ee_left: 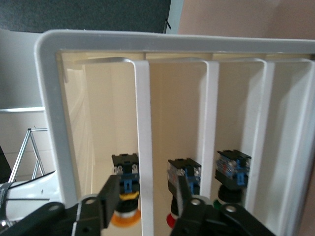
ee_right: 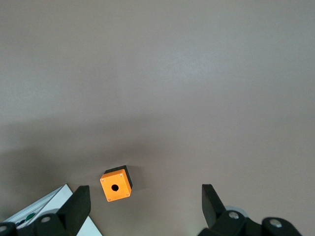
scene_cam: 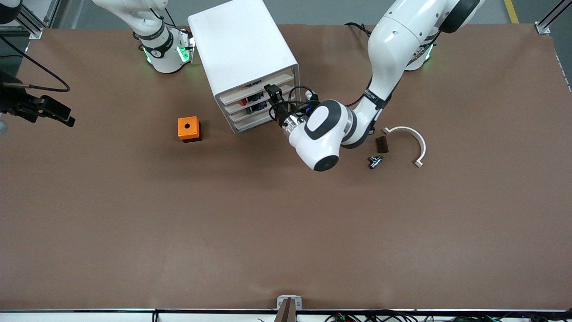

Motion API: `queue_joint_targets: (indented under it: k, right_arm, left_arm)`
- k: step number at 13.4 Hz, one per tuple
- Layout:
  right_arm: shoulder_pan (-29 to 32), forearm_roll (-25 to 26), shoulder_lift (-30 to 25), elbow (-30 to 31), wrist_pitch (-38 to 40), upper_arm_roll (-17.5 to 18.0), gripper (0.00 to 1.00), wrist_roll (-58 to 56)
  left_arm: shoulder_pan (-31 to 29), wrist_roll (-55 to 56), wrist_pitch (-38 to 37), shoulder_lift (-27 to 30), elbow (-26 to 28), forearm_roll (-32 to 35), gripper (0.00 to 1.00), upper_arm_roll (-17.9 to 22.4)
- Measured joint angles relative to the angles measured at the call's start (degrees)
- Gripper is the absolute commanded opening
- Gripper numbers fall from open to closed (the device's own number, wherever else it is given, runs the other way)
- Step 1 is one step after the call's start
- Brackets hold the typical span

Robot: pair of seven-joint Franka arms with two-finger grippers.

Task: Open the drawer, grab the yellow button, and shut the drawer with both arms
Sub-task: 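Grasp the drawer handle with the left gripper, then pull the drawer out of the cabinet with the left gripper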

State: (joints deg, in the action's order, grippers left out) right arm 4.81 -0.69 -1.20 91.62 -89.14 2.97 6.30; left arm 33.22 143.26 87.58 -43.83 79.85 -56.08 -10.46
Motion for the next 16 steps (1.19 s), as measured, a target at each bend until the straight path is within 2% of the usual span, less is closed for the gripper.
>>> queue_joint_targets:
  k: [2,5,10,16]
  right_arm:
    - [0.0,0.0,0.0,0.0,0.0,0.0,1.0,0.0]
    - [-0.1,0.0,0.0,0.0,-0.1,0.1,1.0,0.0]
    - [-0.1,-0.5,0.0,0.0,-0.1,0.1,1.0,0.0]
    - [-0.1,-0.6,0.0,-0.1,-0.1,0.1,1.0,0.0]
  left_arm:
    - [1.1,0.1,0.0,-0.2,0.0,0.0,0.29,0.0]
    - [2.0,0.1,-0.1,-1.0,0.2,0.0,0.01,0.0]
    - [0.6,0.1,-0.7,-1.4,-0.1,-0.7,0.01,0.3]
    - [-9.7,-7.6,0.8,-1.5,-3.1,-0.4,0.02,1.5]
